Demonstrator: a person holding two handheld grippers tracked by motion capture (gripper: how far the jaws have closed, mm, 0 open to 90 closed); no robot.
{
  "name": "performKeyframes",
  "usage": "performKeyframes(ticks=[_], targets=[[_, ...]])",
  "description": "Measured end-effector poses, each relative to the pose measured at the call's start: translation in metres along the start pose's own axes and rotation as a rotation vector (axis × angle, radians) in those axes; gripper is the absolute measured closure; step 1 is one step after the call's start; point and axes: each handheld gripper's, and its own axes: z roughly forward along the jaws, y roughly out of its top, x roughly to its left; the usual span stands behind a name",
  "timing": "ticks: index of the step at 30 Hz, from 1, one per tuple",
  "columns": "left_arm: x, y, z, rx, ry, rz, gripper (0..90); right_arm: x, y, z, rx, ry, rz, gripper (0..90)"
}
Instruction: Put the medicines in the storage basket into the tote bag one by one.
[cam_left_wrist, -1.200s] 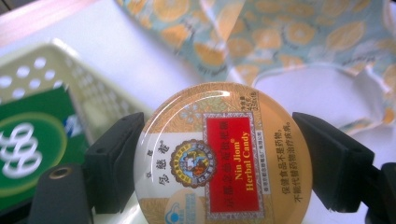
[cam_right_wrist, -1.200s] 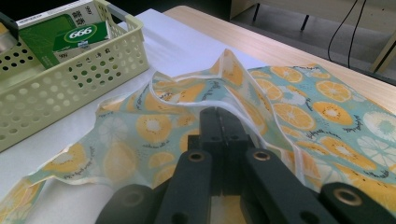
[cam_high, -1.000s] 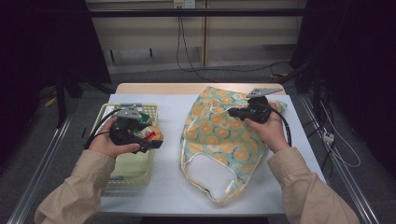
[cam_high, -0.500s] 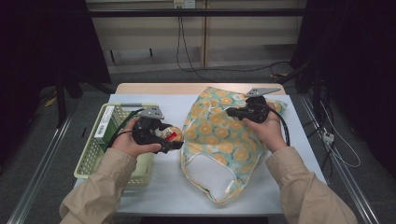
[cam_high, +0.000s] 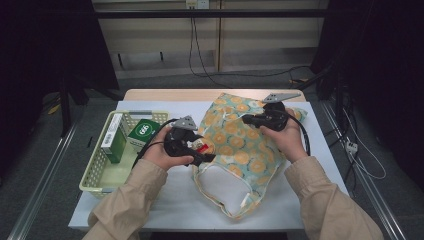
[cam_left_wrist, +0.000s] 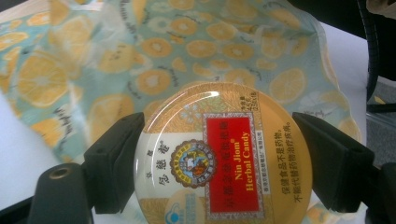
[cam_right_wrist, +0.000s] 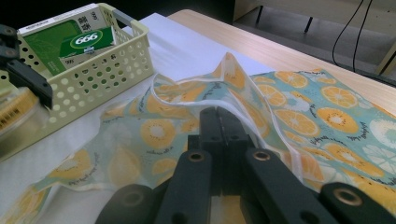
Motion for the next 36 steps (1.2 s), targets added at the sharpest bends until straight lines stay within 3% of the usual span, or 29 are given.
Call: performKeyframes(ticks=[8,11,12,13,18,25,26,36], targets=[[-0.005,0.003,0.032,0.024,-0.001,0.016,20.3,-0.001,0.000,-0.001,-0.006,0.004,0.000,90.0],[-0.007,0.004,0.043,0.021,0.009,0.007,20.3,-0.001,-0.001,-0.001,0.000,0.004,-0.005,90.0],[-0.008,0.005,0.046,0.024,0.029,0.005,20.3,-0.001,-0.001,0.000,-0.001,0.004,-0.003,90.0],[-0.008,0.005,0.050,0.016,0.014,0.001,20.3,-0.001,-0.001,0.000,-0.002,0.004,-0.004,90.0],[-0.008,0.008,0.065,0.010,0.032,-0.014,20.3,-0.003,-0.002,0.001,-0.002,-0.004,0.000,90.0],[-0.004,0.008,0.087,0.018,0.079,-0.029,20.3,-0.008,-0.003,0.001,-0.002,-0.014,0.011,90.0],[-0.002,0.007,0.091,0.015,0.065,-0.032,20.3,-0.008,-0.003,0.001,0.000,-0.015,0.010,90.0],[0.010,0.001,0.118,0.008,0.114,-0.063,20.2,-0.016,-0.011,0.005,0.011,-0.029,0.025,90.0]])
